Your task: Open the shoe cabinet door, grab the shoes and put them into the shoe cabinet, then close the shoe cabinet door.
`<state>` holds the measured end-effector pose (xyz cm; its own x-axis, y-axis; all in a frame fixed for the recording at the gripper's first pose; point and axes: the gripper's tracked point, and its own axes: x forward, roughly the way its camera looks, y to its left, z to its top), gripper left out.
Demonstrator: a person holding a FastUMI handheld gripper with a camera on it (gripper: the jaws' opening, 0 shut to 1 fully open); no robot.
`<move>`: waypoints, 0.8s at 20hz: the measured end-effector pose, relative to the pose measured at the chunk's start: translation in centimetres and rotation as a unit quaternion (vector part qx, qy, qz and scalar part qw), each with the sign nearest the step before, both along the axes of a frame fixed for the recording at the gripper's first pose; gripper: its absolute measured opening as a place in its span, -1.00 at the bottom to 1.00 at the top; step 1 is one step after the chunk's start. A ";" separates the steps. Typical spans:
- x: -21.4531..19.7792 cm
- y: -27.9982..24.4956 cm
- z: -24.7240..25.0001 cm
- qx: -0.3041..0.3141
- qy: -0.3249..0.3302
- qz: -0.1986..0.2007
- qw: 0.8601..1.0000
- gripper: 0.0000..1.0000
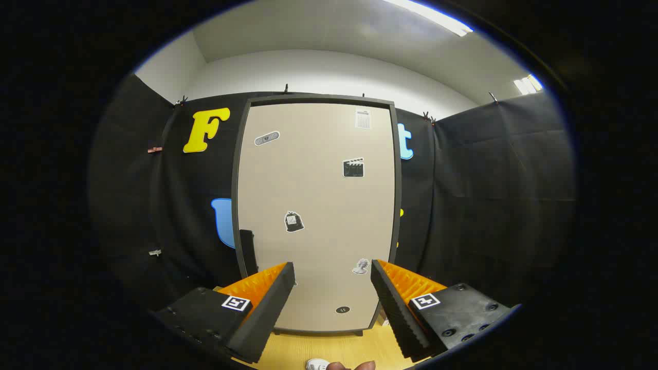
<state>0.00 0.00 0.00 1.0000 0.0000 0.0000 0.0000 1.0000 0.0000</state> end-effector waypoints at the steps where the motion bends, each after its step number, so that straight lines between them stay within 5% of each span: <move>1: 0.0 0.0 0.1 -0.001 0.000 0.000 1.000 0.95; 16: -0.3 0.0 -0.1 -0.005 0.005 0.003 1.000 0.95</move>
